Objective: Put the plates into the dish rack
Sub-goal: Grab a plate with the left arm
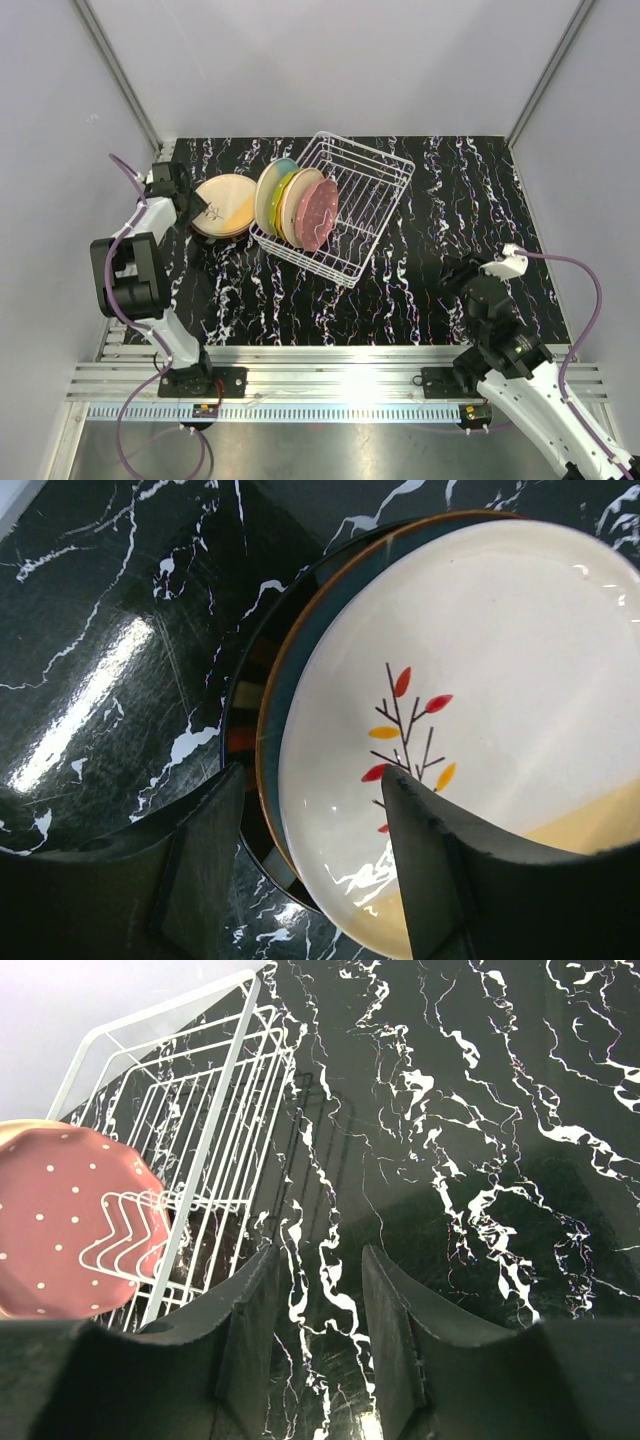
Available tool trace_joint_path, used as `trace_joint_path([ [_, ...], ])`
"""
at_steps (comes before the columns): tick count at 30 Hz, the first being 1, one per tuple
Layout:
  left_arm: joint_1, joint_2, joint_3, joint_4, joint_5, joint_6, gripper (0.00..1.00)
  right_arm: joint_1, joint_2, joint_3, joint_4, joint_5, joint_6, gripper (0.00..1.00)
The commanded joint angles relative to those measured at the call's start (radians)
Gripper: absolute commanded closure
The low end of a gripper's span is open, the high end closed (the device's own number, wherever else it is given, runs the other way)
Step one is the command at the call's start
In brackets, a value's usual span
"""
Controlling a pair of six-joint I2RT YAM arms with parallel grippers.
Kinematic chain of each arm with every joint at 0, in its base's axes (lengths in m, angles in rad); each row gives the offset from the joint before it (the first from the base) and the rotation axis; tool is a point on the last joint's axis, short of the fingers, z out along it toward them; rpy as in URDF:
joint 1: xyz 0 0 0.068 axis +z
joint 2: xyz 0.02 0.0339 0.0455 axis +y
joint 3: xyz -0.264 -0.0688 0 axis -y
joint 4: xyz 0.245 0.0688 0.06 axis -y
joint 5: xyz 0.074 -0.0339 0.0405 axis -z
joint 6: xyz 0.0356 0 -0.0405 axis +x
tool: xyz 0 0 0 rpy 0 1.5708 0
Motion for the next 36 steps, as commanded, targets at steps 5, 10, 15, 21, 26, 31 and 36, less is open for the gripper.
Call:
trace_joint_path([
  [5,0.007,0.024,0.011,0.039,0.009,0.019,0.56,0.000,0.005,0.001,0.048,0.045,-0.029,0.56],
  [10,0.005,0.029,-0.005,0.041,0.000,0.009,0.64,0.000,-0.015,0.001,0.032,0.051,-0.026,0.56],
  [15,0.005,0.011,-0.038,0.041,-0.022,-0.002,0.74,0.000,-0.024,0.002,0.024,0.055,-0.024,0.56],
  [21,0.005,-0.032,-0.074,0.044,-0.023,-0.005,1.00,0.000,-0.031,0.008,0.009,0.052,-0.018,0.56],
  [26,0.005,-0.074,-0.101,0.041,-0.028,-0.005,1.00,0.000,-0.050,0.025,-0.016,0.043,-0.012,0.56],
  [31,-0.005,-0.144,-0.118,0.022,-0.089,-0.011,1.00,0.000,-0.048,0.033,-0.028,0.026,-0.007,0.56],
  [36,-0.025,-0.195,-0.124,-0.001,-0.158,-0.014,1.00,0.000,-0.035,0.038,-0.033,0.019,-0.003,0.56],
])
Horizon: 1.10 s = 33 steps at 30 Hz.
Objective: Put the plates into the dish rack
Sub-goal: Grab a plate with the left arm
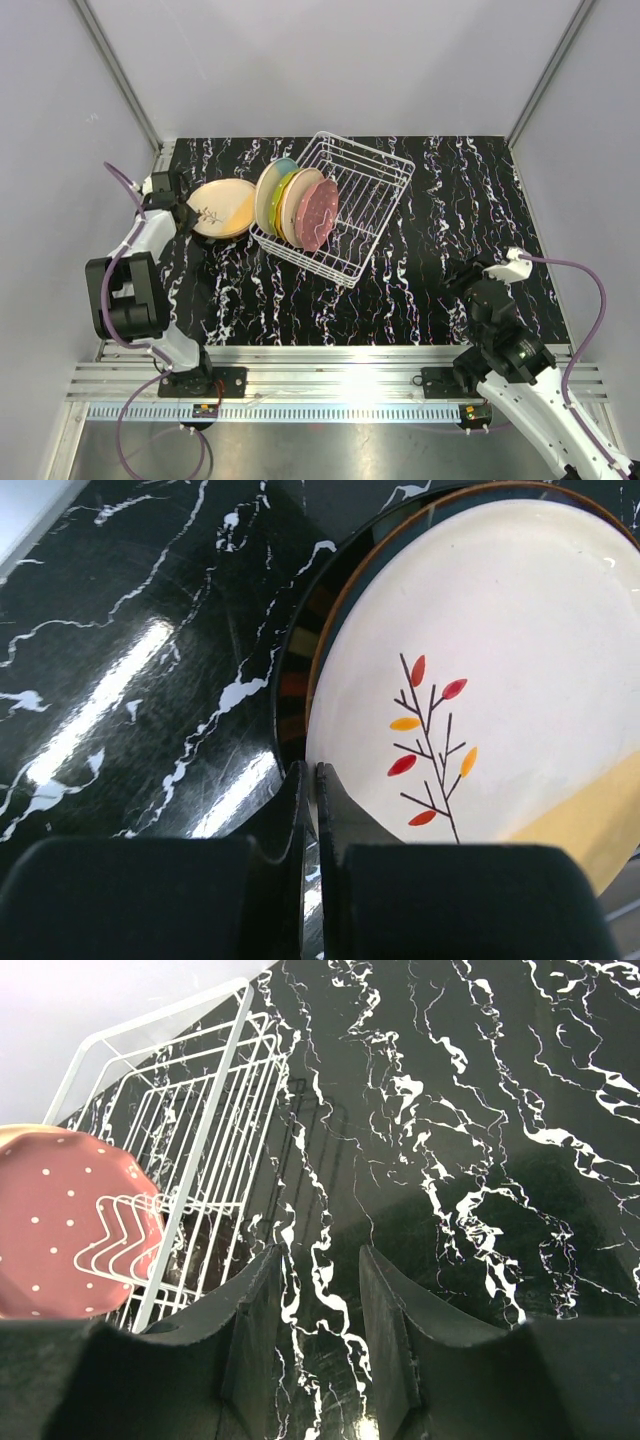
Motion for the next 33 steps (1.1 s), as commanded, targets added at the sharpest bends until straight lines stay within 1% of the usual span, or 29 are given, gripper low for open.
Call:
trace_joint_path([
  [1,-0.017,-0.073,-0.001,-0.010,-0.116,0.000,1.00,0.000,0.014,0.039,-0.003,0.006,0.010,0.56],
  [9,-0.029,-0.058,0.003,-0.056,-0.147,-0.023,1.00,0.000,0.016,0.040,-0.013,0.004,0.013,0.56],
  [14,-0.031,-0.072,-0.026,-0.084,-0.179,-0.049,1.00,0.000,0.016,0.033,-0.009,-0.001,0.016,0.56],
  [17,-0.031,-0.102,-0.066,-0.081,-0.205,-0.074,1.00,-0.002,0.019,0.031,-0.006,-0.002,0.013,0.56],
  [23,-0.029,-0.155,-0.106,-0.046,-0.178,-0.071,0.99,0.000,0.014,0.031,-0.006,-0.005,0.010,0.56],
  [24,-0.031,-0.156,-0.103,-0.044,-0.174,-0.068,0.89,0.001,0.011,0.031,-0.007,-0.007,0.010,0.55],
  [25,-0.031,-0.159,-0.106,-0.044,-0.167,-0.060,0.82,0.000,0.010,0.031,-0.007,-0.005,0.010,0.55],
  [28,-0.029,-0.168,-0.112,-0.038,-0.161,-0.059,0.71,0.000,0.004,0.031,-0.010,-0.007,0.012,0.55],
  [30,-0.031,-0.179,-0.123,-0.033,-0.159,-0.060,0.65,0.000,0.004,0.031,-0.009,-0.007,0.012,0.55],
  [31,-0.031,-0.182,-0.126,-0.032,-0.156,-0.062,0.60,0.000,0.004,0.031,-0.009,-0.007,0.010,0.55],
  [33,-0.029,-0.187,-0.130,-0.032,-0.155,-0.065,0.54,0.001,0.008,0.031,-0.009,-0.007,0.010,0.54],
])
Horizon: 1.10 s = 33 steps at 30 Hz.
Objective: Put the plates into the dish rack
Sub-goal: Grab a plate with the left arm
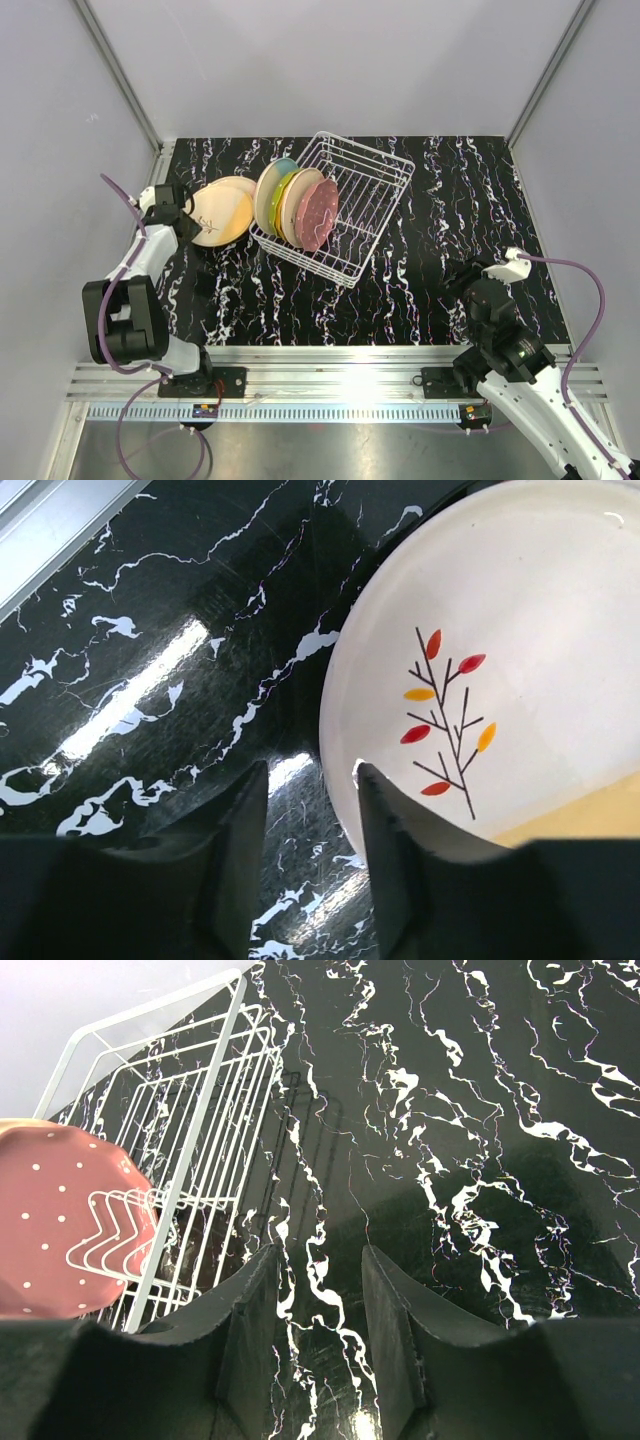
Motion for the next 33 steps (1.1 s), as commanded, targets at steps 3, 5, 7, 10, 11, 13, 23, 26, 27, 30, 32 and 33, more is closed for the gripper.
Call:
trace_joint_path([
  [3,0.000,-0.041,-0.020,0.035,-0.008,-0.010,0.47,0.001,0.002,0.028,0.014,-0.006,0.003,0.54],
  [5,0.000,-0.046,-0.027,0.039,-0.004,-0.019,0.43,0.001,0.002,0.030,0.016,-0.006,0.001,0.54],
  [7,0.000,-0.053,-0.034,0.040,-0.001,-0.032,0.37,0.000,0.003,0.030,0.014,-0.006,-0.002,0.53],
  [10,0.008,-0.101,-0.086,0.077,0.008,-0.067,0.14,0.000,0.008,0.028,0.020,-0.007,-0.006,0.53],
  [11,0.011,-0.142,-0.134,0.133,0.021,-0.073,0.12,0.000,0.009,0.026,0.023,-0.006,-0.006,0.53],
  [13,0.020,-0.184,-0.181,0.184,0.053,-0.099,0.11,0.000,0.019,0.023,0.026,-0.006,-0.008,0.53],
  [23,0.091,-0.282,-0.462,0.661,0.309,-0.246,0.07,0.000,0.029,0.020,0.031,-0.012,-0.016,0.53],
  [26,0.101,-0.271,-0.531,0.787,0.373,-0.291,0.05,0.001,0.043,0.022,0.035,-0.015,-0.017,0.53],
  [27,0.106,-0.265,-0.540,0.808,0.396,-0.300,0.05,0.000,0.046,0.022,0.037,-0.013,-0.019,0.52],
  [30,0.127,-0.238,-0.577,0.897,0.435,-0.351,0.05,0.000,0.054,0.026,0.034,-0.012,-0.022,0.52],
  [32,0.141,-0.218,-0.603,0.977,0.453,-0.365,0.05,0.000,0.052,0.023,0.034,-0.010,-0.020,0.52],
  [33,0.141,-0.213,-0.616,1.003,0.469,-0.368,0.05,0.000,0.052,0.022,0.035,-0.010,-0.020,0.52],
])
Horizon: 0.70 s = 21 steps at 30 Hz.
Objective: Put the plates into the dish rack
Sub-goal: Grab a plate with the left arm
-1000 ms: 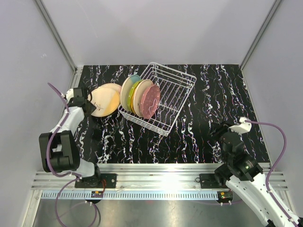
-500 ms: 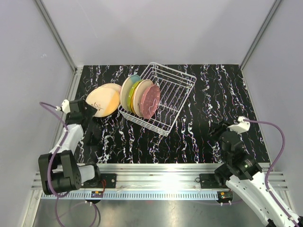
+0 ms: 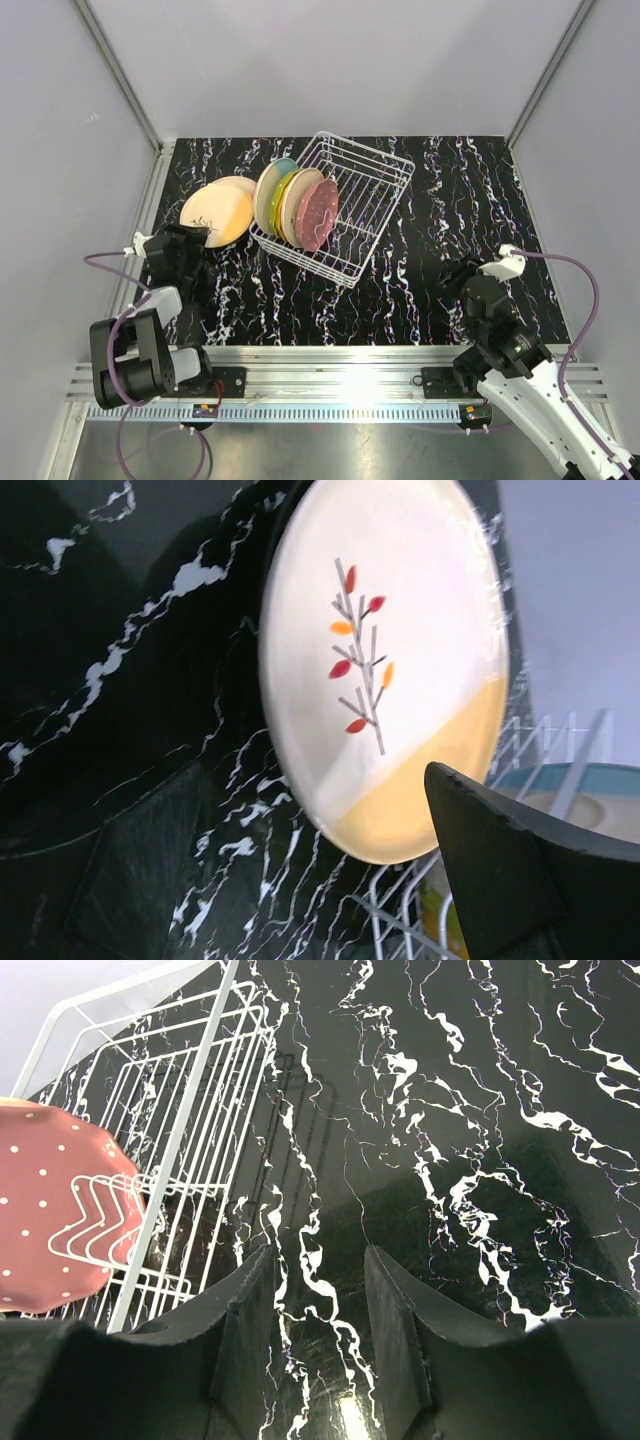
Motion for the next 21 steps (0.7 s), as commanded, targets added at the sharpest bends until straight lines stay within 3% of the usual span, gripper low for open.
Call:
trace_joint_path([
  [1,0.015,0.030,-0.034,0.278,0.080,-0.056,0.06,0.000,0.004,0.020,0.035,0.007,-0.017,0.52],
  [10,0.016,0.150,-0.088,0.480,0.116,-0.118,0.15,0.000,0.028,0.025,0.038,0.006,-0.021,0.52],
  [21,0.024,0.208,-0.070,0.509,0.112,-0.116,0.28,0.000,0.040,0.019,0.047,0.010,-0.027,0.52],
])
